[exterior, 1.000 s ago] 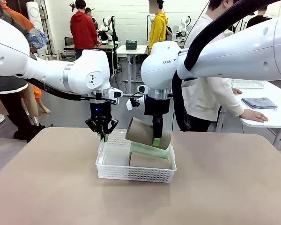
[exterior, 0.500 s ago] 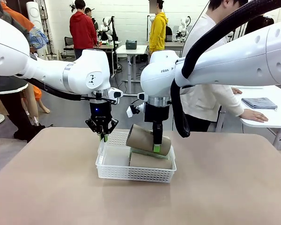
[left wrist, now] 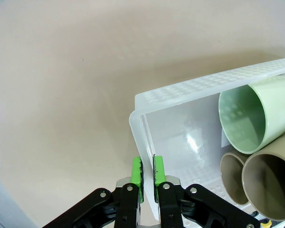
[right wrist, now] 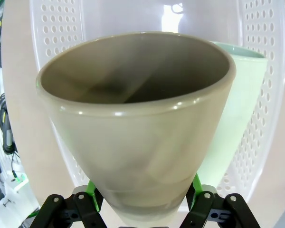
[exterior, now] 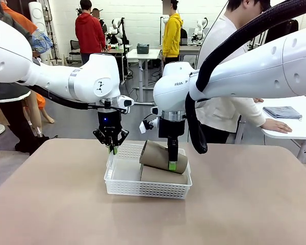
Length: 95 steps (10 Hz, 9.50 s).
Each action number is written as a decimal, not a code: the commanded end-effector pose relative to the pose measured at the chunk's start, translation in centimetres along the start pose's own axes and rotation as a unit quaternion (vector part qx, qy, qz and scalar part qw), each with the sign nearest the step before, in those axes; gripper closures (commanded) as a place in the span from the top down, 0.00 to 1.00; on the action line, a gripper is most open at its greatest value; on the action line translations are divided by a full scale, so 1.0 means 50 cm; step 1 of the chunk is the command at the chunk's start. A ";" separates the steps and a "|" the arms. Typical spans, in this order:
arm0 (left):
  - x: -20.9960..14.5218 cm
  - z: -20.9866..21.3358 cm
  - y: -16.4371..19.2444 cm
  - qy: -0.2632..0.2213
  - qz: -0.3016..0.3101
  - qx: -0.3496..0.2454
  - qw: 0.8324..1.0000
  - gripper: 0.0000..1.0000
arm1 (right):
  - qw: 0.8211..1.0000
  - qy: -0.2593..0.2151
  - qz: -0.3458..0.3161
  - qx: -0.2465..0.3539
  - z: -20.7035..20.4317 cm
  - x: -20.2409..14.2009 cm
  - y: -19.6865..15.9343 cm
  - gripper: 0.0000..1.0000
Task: Clean and organize the cups into the basket.
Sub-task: Pick up the Reusable plastic cup from the right side of the table and stack it inside the Organizing basket in the center of the table, then move the Organizing basket back to the left side of the table.
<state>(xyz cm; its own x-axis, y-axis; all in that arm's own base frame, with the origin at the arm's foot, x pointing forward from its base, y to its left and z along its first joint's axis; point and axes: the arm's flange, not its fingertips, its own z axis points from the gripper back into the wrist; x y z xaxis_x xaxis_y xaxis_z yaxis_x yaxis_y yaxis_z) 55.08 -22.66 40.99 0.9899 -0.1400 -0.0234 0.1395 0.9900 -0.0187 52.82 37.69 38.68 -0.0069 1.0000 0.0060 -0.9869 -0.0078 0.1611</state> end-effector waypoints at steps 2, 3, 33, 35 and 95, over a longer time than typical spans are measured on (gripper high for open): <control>-0.002 0.004 0.001 -0.002 0.001 0.000 1.000 0.00 | 1.000 0.007 -0.004 -0.012 -0.002 -0.006 -0.005 0.87; -0.002 0.004 0.001 -0.002 0.001 0.000 1.000 0.00 | 1.000 0.006 -0.003 -0.014 -0.002 -0.005 -0.004 1.00; -0.002 0.004 0.001 -0.002 0.001 0.000 1.000 0.00 | 0.839 -0.520 0.107 -0.117 0.105 -0.826 0.219 1.00; -0.002 0.004 0.001 -0.002 0.001 0.000 1.000 0.00 | 0.803 -0.577 0.110 -0.097 0.051 -0.950 0.237 1.00; -0.139 0.002 0.472 -0.010 -0.005 0.075 0.997 0.12 | 0.522 -0.584 -0.540 0.310 -0.075 -1.286 0.428 1.00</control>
<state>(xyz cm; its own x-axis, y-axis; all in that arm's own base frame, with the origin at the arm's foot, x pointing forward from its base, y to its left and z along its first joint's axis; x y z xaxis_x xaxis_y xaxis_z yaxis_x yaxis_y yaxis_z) 52.72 0.25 40.39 0.9889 -0.1416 -0.0460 0.1469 0.9784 0.1456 31.71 -26.66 38.14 0.9574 -0.2626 0.1202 -0.0698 0.1933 0.9787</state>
